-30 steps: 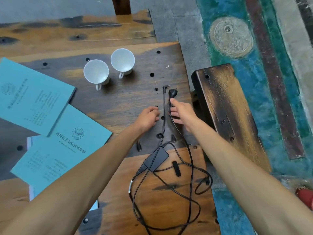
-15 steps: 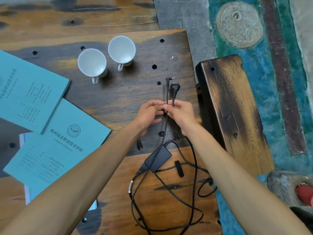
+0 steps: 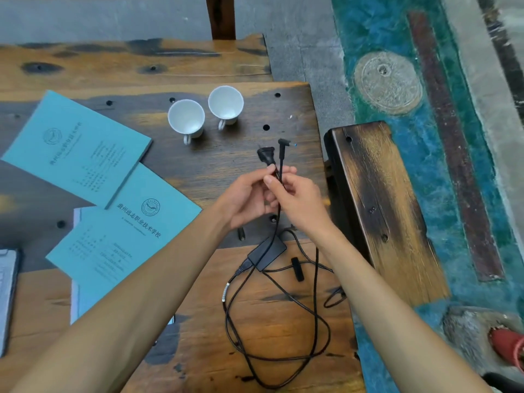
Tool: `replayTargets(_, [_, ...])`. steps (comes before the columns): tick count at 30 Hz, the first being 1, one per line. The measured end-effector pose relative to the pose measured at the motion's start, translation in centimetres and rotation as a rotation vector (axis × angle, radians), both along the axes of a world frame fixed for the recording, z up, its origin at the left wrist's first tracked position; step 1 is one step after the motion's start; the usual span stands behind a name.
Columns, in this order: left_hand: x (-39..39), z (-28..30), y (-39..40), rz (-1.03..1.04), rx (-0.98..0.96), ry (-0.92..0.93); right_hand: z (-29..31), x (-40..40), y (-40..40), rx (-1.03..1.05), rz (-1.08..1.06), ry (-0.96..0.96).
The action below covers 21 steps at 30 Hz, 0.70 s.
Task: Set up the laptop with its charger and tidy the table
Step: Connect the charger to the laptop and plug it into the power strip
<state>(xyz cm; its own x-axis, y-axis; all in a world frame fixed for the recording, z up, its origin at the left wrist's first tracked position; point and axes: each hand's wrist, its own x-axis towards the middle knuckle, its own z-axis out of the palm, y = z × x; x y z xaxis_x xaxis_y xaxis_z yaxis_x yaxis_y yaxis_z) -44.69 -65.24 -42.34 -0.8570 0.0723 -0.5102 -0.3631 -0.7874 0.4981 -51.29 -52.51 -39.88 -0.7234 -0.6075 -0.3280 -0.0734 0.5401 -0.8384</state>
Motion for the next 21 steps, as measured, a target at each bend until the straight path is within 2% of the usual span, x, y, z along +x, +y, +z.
replayTargets(3, [2.0,1.9,0.2,0.028,-0.13,0.016,1.7,2.3,0.5,0.087,0.091,0.224])
replayTargets(5, [3.8,3.0,0.2,0.065,-0.258,0.014,2.9,3.4,0.9,0.073,0.053,0.282])
replayTargets(7, [6.1,4.1,-0.1,0.177,-0.278,0.014,4.2,4.4,1.2,0.022,-0.021,0.279])
replayTargets(12, [14.4,6.4,-2.7,0.542,-0.224,0.0,8.1,6.2,1.6,-0.295,-0.163,0.02])
replayTargets(15, [20.2,7.3,-4.0,0.677,-0.324,-0.062,10.4,8.6,0.7,-0.46,-0.131,-0.22])
replayTargets(18, [26.2,8.5,-5.2,0.731,-0.457,-0.086,12.3,11.8,-0.9,-0.431,-0.087,-0.357])
replayTargets(21, [32.2,9.9,-6.5,0.804,-0.547,-0.075,13.9,15.0,-2.1,-0.356,-0.059,-0.356])
